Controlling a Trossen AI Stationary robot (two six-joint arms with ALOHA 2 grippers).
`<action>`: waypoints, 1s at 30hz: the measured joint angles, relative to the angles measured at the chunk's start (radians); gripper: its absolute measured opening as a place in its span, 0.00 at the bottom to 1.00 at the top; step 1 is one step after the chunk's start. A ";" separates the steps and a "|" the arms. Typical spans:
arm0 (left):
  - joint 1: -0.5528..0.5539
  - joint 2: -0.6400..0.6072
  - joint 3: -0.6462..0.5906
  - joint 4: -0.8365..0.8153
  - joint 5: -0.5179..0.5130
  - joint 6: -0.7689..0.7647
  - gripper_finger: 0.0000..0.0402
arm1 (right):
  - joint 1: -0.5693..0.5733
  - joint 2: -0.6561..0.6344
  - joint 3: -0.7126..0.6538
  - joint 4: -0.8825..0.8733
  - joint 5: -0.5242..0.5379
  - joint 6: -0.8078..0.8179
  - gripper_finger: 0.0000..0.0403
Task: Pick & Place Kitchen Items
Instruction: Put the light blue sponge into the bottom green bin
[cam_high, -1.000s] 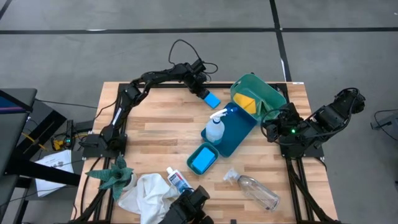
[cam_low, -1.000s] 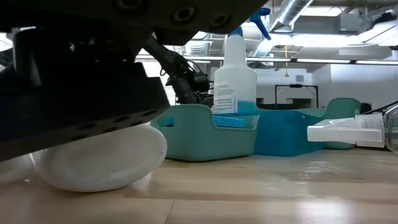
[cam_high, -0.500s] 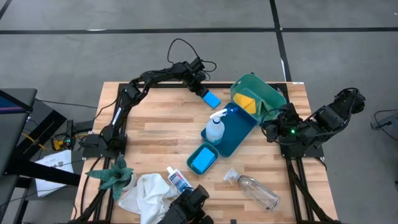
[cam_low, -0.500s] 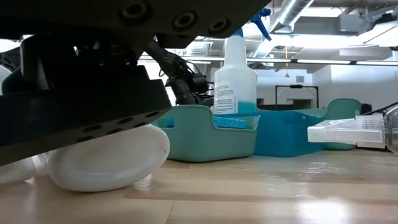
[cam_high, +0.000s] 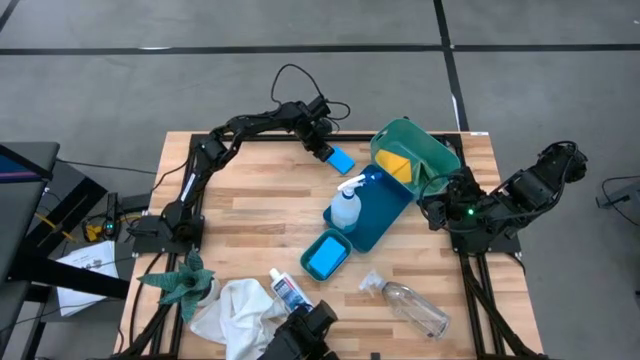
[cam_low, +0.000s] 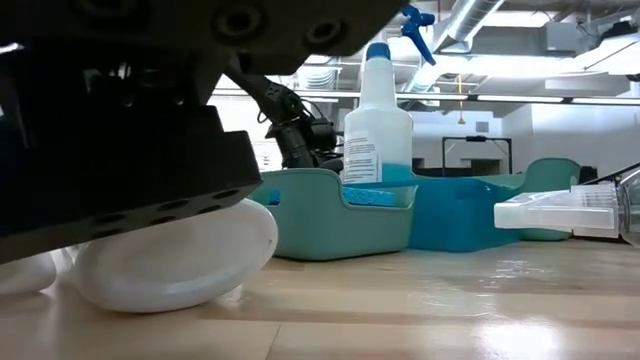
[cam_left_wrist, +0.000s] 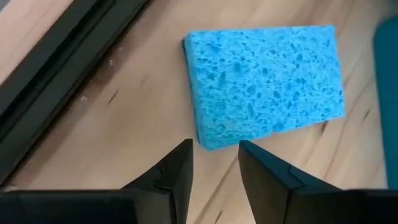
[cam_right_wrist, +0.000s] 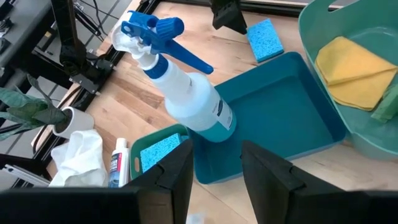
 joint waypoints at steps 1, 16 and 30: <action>0.000 0.000 0.000 0.000 0.000 0.010 0.31 | 0.000 0.000 0.000 0.000 0.000 0.000 0.31; -0.027 0.000 0.000 0.012 0.020 0.229 0.11 | 0.000 0.000 0.000 0.003 -0.008 0.003 0.31; -0.043 -0.054 -0.006 -0.071 0.047 0.250 0.00 | 0.001 0.000 0.000 0.011 -0.015 0.003 0.31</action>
